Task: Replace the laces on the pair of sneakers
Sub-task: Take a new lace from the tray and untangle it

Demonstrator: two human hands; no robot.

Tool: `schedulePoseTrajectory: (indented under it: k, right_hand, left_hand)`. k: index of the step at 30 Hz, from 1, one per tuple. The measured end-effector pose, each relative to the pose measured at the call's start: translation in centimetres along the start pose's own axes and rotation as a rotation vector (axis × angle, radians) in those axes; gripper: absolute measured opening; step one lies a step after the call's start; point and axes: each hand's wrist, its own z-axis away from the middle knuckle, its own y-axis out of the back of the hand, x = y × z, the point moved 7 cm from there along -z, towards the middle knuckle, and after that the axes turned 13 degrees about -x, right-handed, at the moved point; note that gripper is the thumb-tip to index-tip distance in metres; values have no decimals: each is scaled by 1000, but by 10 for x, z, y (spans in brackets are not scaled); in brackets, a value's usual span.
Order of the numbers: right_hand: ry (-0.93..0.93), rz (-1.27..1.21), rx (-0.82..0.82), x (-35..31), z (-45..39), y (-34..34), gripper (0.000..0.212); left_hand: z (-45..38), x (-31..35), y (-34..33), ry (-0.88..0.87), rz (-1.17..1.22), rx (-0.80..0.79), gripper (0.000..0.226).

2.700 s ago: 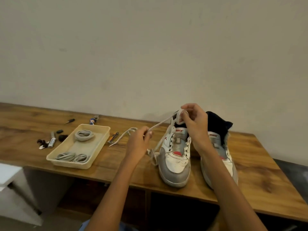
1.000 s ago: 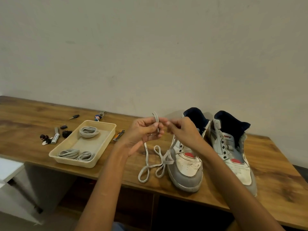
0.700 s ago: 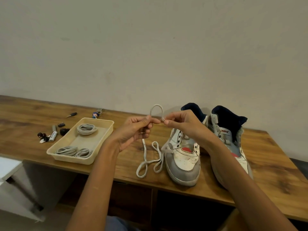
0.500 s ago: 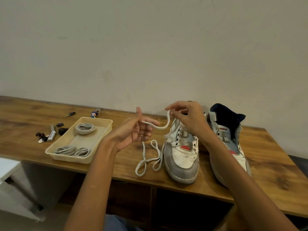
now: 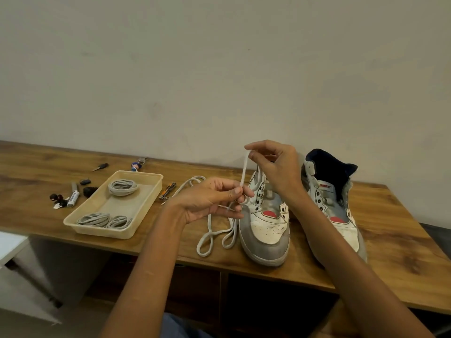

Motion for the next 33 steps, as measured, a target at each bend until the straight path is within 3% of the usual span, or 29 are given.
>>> schedulePoseTrajectory:
  k: [4,9,12,15,19,25,33]
  right_hand:
    - [-134,123,-60,24,1,-8,13]
    - [-221,185,-560,23,14,-67,10]
    - [-192,138,-666,7,16,-74,18]
    - [-222,-10,-632,-7,14,-65,17]
    - [-258,-192,-503,-13,10,-47,20]
    - [-280,-191,-279,-6,5,-23,26]
    - [-233,-63,-99,-3,-2,-5,30]
  left_hand:
    - [6,12,15,-182,124,191,16]
    - [16,25,41,-528,384,376,21]
    - [23,23,54,-605,303,514,25]
    - [28,26,58,-595,50,631,29]
    - [16,28,43,-495,-278,628,37]
    - [2,30,25,-487,-342,496,39]
    - [-15,10,15,-303,-414,370,34]
